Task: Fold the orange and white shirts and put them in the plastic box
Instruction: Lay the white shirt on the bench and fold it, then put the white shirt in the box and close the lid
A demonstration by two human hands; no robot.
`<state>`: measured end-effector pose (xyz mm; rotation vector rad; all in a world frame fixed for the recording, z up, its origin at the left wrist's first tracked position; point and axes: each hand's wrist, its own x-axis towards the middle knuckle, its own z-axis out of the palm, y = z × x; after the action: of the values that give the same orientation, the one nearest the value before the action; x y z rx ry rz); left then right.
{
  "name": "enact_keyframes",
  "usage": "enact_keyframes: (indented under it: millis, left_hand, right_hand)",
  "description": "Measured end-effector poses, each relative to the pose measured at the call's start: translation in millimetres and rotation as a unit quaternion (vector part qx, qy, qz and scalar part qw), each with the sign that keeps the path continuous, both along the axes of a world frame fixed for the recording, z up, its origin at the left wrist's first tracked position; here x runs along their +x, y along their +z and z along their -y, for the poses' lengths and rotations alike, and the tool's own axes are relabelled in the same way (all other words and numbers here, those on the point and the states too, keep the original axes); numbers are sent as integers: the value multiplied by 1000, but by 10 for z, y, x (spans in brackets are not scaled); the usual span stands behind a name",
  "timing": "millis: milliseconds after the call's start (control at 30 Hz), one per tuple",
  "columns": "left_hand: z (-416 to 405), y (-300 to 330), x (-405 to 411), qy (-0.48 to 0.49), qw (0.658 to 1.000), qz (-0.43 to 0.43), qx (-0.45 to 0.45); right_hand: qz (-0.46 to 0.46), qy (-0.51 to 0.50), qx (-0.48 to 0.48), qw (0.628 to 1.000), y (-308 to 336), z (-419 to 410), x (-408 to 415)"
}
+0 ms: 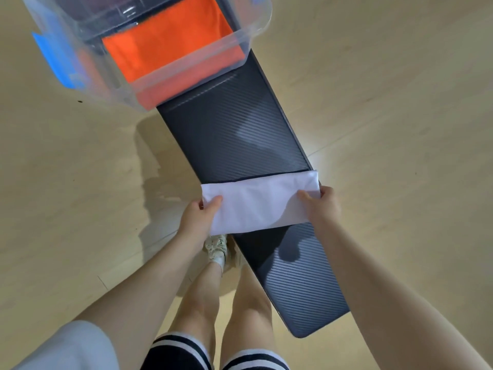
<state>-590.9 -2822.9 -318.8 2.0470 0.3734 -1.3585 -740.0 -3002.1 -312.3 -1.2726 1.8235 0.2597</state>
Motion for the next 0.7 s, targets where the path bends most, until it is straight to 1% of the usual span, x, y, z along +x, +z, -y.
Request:
enact_keyframes:
  millis: [67,100,133,233,267,333,400,533,600,700]
  left_hand:
    - [21,56,45,40,998,-47,-10]
    - [38,111,70,57,996,-59,-24]
    - [58,195,95,54,997,-52,-36]
    - [150,528,213,-2,998,17,-58]
    - [181,668,273,-10,997,27,-66]
    - [262,999,429,1,994,45,-99]
    - [368,1356,597,17,987,90,-132]
    - [550,1961,1013,57,964,170,-196]
    - [577,2102,1277,66,960,188,-198]
    - [608,2187,1695,61,961,204,-178]
  right_hand:
    - [21,-18,43,999,25,2,19]
    - [31,-19,64,997,56,8,33]
    - [39,-19,76,996,94,18,38]
    - [85,-25,83,993,343,135,147]
    - [101,-16,83,991,456,191,211]
    - [133,18,74,988,755,325,389]
    - [170,52,53,983,1085,478,593]
    - [269,67,25,961,1654,799,1114]
    - [289,79,13,954,1799,930,1446]
    - [283,108,-16,953,1897,1006,1981]
